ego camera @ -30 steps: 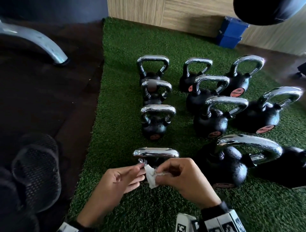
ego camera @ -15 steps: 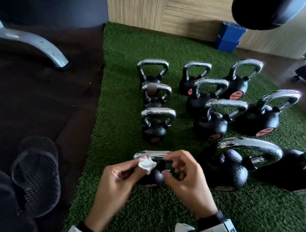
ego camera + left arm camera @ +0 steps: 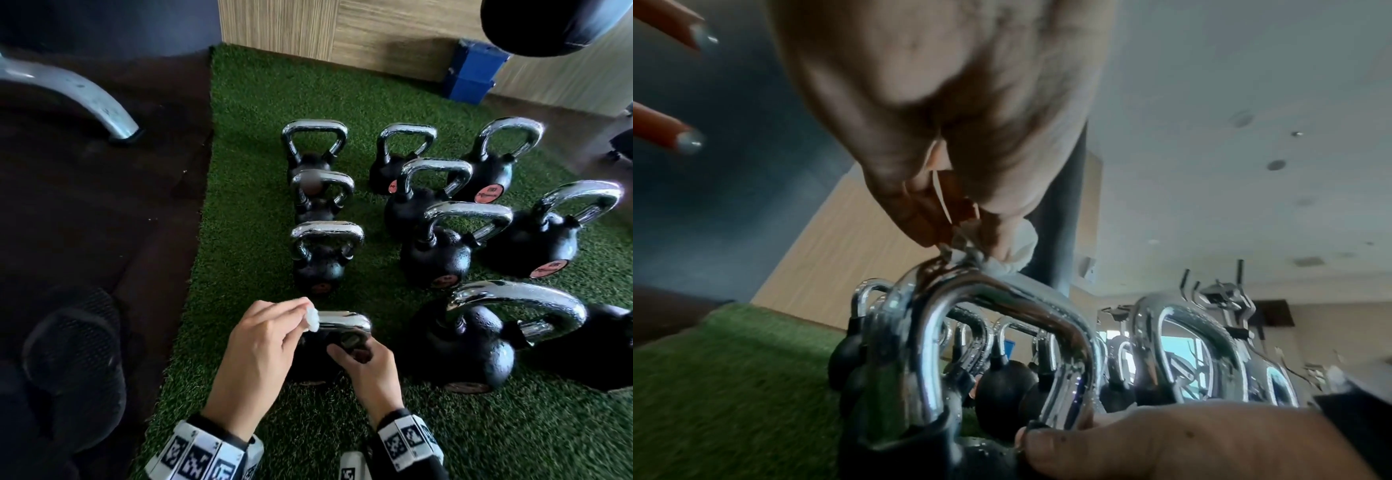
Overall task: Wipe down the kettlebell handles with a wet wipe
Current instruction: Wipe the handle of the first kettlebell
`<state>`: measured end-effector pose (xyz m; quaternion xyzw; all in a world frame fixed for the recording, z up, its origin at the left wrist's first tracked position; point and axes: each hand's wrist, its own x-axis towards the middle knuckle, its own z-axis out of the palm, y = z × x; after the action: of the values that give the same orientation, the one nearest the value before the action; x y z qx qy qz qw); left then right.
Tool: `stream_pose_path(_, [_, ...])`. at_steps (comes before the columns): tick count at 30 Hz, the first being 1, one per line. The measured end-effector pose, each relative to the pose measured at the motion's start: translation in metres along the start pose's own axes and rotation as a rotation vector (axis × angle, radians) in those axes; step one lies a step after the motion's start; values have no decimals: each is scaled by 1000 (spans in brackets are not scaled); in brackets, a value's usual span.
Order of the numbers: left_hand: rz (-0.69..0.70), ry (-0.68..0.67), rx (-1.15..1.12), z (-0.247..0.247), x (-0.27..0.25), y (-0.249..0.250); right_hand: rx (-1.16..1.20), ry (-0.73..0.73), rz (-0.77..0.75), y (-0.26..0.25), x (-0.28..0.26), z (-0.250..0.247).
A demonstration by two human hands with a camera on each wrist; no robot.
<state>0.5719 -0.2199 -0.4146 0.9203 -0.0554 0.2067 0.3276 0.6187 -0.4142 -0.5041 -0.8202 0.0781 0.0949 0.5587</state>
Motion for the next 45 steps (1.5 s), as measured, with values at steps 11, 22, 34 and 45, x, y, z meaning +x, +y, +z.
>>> stream_pose_path(11, [-231, 132, -204, 0, -25, -30, -21, 13, 22, 1, 1, -2])
stream_pose_path(22, [-527, 107, -475, 45, -58, -53, -34, 0, 2, -2, 1, -4])
stream_pose_path(34, [-514, 141, -319, 59, -16, -54, -186, 37, -92, 9, -28, -11])
stream_pose_path(45, [-551, -20, -377, 71, 29, -41, -49, -278, -97, -16, 17, -2])
